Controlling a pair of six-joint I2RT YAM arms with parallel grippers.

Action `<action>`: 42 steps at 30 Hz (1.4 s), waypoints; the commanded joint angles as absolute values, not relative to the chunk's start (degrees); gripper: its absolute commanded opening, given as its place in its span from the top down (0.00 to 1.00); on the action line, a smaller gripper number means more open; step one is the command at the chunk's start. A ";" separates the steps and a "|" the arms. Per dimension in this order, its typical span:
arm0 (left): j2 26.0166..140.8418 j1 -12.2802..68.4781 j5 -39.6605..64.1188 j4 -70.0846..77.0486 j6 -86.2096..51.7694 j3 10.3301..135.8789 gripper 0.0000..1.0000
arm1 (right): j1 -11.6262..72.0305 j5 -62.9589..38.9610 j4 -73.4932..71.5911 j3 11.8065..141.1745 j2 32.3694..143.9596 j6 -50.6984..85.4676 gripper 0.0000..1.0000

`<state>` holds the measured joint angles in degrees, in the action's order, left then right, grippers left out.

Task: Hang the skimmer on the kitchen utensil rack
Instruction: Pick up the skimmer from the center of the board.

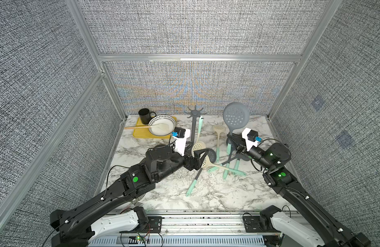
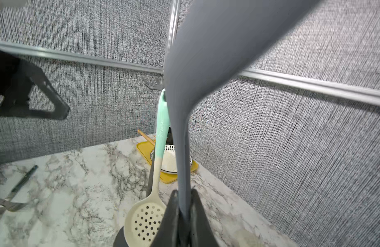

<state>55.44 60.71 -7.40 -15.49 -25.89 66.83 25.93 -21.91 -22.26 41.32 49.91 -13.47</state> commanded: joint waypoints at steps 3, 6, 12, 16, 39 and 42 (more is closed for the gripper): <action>51.35 59.26 -15.23 -26.49 -24.19 73.58 0.14 | 30.80 -8.26 -23.73 41.25 49.82 -40.94 1.00; 47.97 56.53 -20.68 -36.14 -24.40 78.82 0.13 | 34.83 -2.40 -23.08 41.04 49.82 -54.90 1.00; 51.79 55.11 -20.95 -51.63 -19.77 92.23 0.05 | 44.68 13.29 -27.62 38.81 51.80 -81.74 1.00; 57.37 55.09 -16.38 -55.10 -17.61 96.92 0.10 | 49.59 18.87 -33.02 36.61 53.10 -95.03 1.00; 87.64 55.15 6.93 -70.87 -2.79 115.69 0.24 | 58.82 22.01 -30.94 36.43 50.99 -108.11 1.00; 89.41 55.19 7.34 -71.67 -1.32 116.52 0.30 | 59.03 21.77 -30.84 36.65 51.06 -107.84 1.00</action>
